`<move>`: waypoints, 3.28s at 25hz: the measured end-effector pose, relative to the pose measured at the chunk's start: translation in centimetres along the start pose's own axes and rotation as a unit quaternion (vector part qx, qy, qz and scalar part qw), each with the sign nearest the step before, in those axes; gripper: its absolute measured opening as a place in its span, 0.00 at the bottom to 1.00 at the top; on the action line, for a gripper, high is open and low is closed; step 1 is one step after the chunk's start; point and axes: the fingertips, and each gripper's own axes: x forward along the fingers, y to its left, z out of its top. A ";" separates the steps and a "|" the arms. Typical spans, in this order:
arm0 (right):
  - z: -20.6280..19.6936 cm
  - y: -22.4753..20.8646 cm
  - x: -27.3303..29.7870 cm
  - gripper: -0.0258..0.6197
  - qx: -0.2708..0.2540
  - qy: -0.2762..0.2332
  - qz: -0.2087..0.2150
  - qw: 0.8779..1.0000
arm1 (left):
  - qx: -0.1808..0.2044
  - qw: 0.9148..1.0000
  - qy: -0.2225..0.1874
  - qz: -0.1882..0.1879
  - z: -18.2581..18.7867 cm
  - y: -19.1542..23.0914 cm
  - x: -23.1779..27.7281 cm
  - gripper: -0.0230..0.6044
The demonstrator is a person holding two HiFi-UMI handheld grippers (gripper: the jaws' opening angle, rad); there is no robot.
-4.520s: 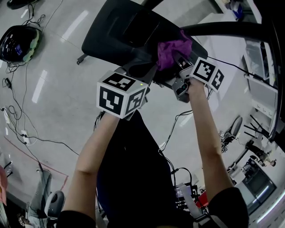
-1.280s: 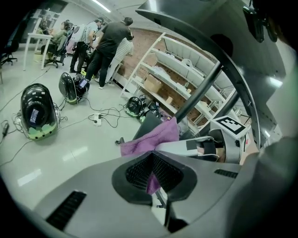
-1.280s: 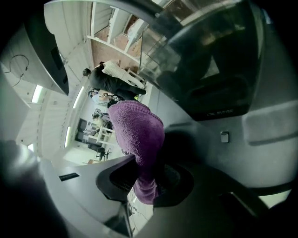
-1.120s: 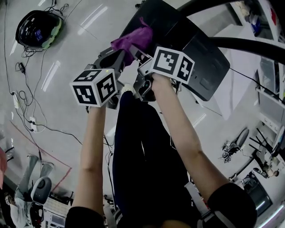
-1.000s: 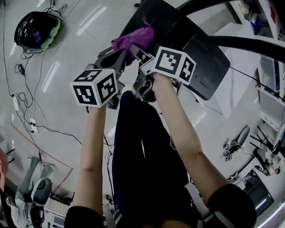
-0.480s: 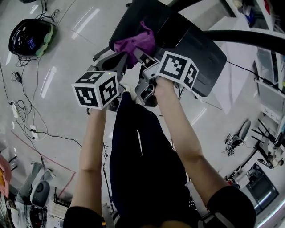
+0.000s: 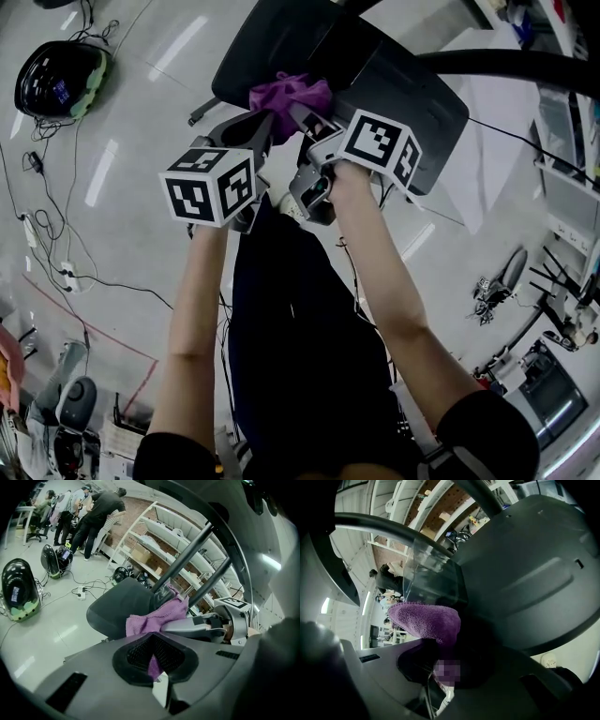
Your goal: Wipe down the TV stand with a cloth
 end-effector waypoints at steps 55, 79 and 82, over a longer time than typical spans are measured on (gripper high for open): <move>5.9 -16.8 -20.3 0.19 0.051 -0.123 -0.062 0.989 | 0.094 0.982 0.110 -0.122 -11.4 -20.7 11.2 0.05; 8.1 -23.3 -28.3 0.19 0.069 -0.169 -0.085 0.980 | 0.132 0.968 0.139 -0.164 -16.0 -29.3 15.8 0.05; 8.0 -24.3 -29.1 0.19 0.067 -0.177 -0.099 0.977 | 0.132 0.965 0.145 -0.173 -16.9 -30.0 16.2 0.05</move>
